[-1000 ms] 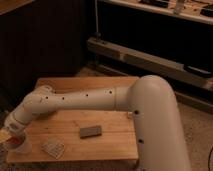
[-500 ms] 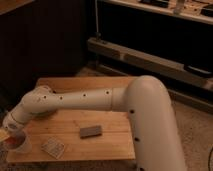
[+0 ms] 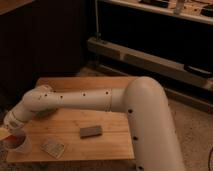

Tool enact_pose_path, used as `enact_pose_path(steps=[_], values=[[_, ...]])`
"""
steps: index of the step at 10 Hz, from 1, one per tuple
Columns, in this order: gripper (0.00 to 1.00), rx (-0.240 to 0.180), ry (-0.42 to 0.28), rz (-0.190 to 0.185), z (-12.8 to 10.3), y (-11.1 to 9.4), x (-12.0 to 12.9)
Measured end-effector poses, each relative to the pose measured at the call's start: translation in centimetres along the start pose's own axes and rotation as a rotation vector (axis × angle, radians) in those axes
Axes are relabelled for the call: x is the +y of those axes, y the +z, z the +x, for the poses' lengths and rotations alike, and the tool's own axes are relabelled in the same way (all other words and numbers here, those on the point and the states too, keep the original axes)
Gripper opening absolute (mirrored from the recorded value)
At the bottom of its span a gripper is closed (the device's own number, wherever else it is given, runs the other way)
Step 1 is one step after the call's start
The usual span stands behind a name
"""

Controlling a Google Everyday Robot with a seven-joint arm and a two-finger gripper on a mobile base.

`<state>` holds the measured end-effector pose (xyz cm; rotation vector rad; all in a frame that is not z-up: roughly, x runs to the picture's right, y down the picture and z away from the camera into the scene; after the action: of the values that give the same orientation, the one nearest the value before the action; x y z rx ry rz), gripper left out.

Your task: Place the pepper in the ceramic cup

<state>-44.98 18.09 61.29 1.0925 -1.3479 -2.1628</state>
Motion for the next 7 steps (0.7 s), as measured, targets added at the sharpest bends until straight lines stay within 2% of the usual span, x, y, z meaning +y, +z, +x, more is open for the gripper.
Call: enact_pose_path(steps=[5,7], values=[[0.76,0.001,0.000,0.001,-0.07,-0.08,0.29],[0.91,0.001,0.000,0.001,-0.13,-0.20,0.22]])
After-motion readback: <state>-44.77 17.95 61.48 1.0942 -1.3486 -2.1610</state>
